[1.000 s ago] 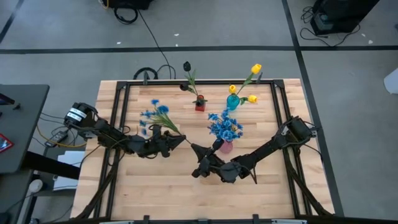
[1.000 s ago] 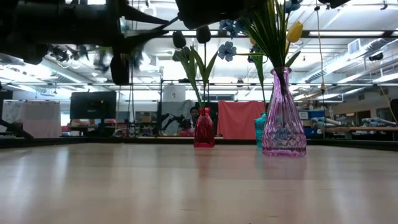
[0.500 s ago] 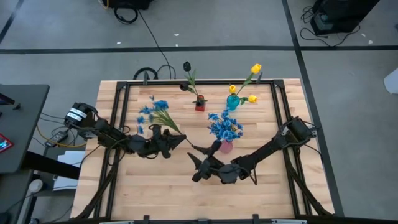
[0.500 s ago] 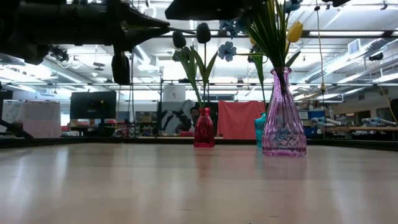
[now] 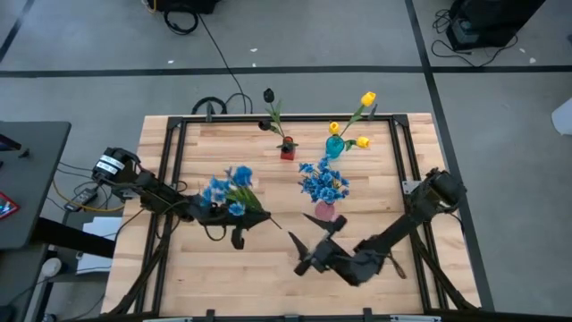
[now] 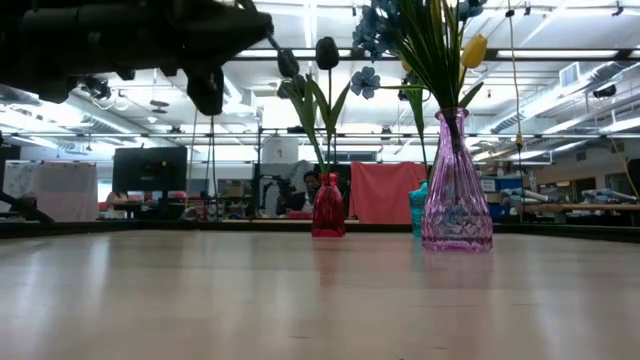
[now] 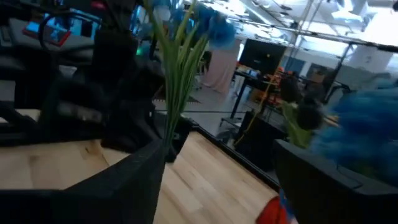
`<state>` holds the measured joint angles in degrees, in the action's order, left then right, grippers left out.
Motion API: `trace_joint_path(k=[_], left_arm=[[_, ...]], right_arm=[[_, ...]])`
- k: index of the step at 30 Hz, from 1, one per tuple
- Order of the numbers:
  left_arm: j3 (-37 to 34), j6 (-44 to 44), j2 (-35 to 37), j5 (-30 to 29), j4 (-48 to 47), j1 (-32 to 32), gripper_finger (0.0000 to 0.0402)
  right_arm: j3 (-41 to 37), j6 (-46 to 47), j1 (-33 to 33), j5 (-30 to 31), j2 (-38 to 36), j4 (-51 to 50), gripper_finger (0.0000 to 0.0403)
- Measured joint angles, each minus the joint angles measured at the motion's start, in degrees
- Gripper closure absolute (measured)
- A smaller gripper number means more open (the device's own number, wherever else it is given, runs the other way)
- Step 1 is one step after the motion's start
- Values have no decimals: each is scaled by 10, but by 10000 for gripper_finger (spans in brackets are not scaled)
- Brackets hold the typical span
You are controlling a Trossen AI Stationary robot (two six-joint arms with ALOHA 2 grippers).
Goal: Sort flowers into vase by color
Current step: Put the blue flowers into the pink vase
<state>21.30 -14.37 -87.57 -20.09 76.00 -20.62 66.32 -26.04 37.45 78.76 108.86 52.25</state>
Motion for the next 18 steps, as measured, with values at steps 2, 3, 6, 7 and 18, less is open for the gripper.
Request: trace_joint_path(k=[2,3,6,7,18], left_arm=[[12,7,0,3,-42,0,382],[22,8,0,8,-71,1,382],[65,23,0,37,-183,1,381],[83,29,0,42,-227,1,381],[238,157,8,50,-522,-4,380]], right_arm=[[0,3,21,26,-13,-1,97],[0,3,32,41,-20,-1,99],[0,4,60,79,-39,1,110],[0,6,67,87,-41,1,114],[-1,253,82,-97,-30,-143,149]])
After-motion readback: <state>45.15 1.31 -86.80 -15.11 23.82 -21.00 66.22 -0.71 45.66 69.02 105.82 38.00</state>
